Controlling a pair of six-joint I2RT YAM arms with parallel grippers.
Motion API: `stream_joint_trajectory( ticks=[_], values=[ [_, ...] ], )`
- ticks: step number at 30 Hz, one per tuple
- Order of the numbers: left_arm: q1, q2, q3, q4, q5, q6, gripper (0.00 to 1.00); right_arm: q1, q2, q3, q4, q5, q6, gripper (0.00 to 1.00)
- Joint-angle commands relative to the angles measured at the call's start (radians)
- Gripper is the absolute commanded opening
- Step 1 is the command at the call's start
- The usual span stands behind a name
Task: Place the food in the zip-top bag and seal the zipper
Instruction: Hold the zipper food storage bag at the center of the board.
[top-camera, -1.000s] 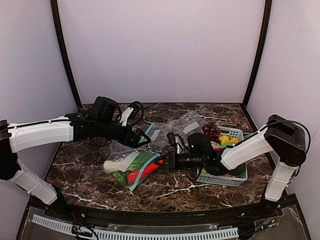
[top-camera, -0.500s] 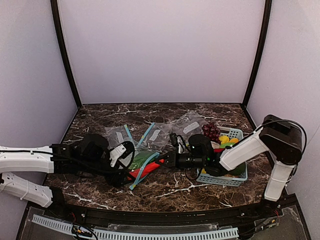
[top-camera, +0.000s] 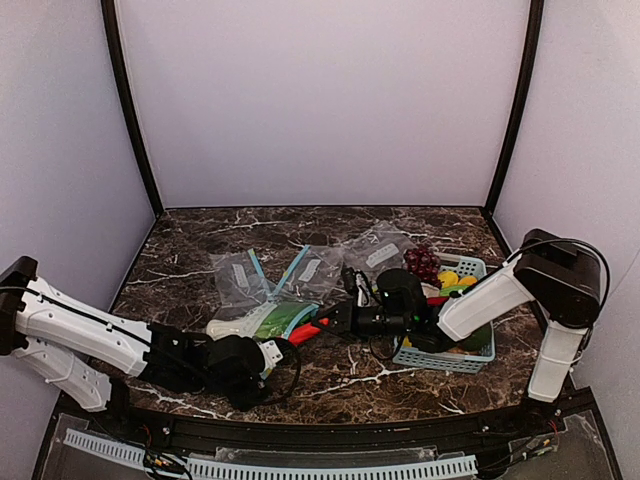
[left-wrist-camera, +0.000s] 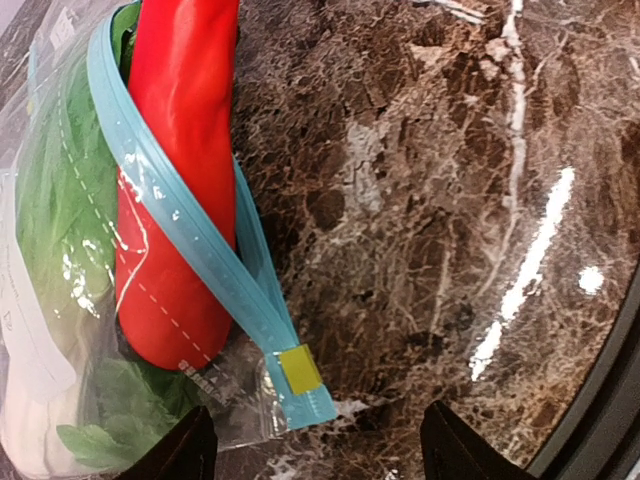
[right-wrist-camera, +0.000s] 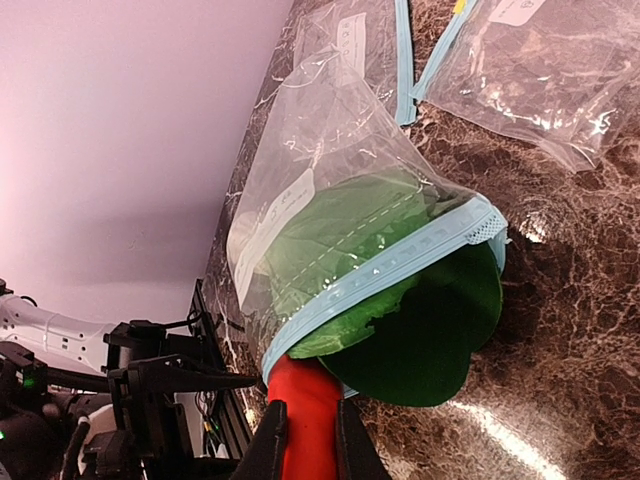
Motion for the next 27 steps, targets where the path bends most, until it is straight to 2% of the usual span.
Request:
stream_joint_trajectory(
  ticks=[1, 5, 11, 14, 15, 19, 24, 27],
  values=[
    [-0.024, 0.031, 0.023, -0.011, -0.187, -0.005, 0.70, -0.009, 0.021, -0.011, -0.004, 0.022, 0.003, 0.07],
    [-0.028, 0.076, 0.023, -0.001, -0.200, 0.011, 0.63, -0.011, 0.023, -0.016, 0.010, 0.016, 0.011, 0.07],
    [-0.032, 0.133, 0.032, 0.006, -0.233, 0.011, 0.43, -0.014, 0.028, -0.014, 0.015, 0.015, 0.018, 0.07],
    [-0.036, 0.150, 0.044, 0.003, -0.259, 0.011, 0.28, -0.014, 0.027, -0.017, 0.015, 0.020, 0.028, 0.06],
    [-0.037, 0.155, 0.045, 0.003, -0.272, 0.008, 0.26, -0.014, 0.026, -0.019, 0.018, 0.019, 0.031, 0.06],
    [-0.038, 0.143, 0.062, 0.003, -0.293, 0.006, 0.04, -0.016, 0.011, -0.029, 0.031, 0.025, 0.054, 0.06],
    [-0.036, 0.047, 0.102, 0.017, -0.277, 0.007, 0.01, -0.023, -0.060, -0.030, -0.024, 0.053, 0.037, 0.05],
    [-0.011, 0.005, 0.129, 0.025, -0.185, 0.009, 0.01, -0.030, -0.094, 0.018, -0.156, 0.050, 0.010, 0.05]
  ],
)
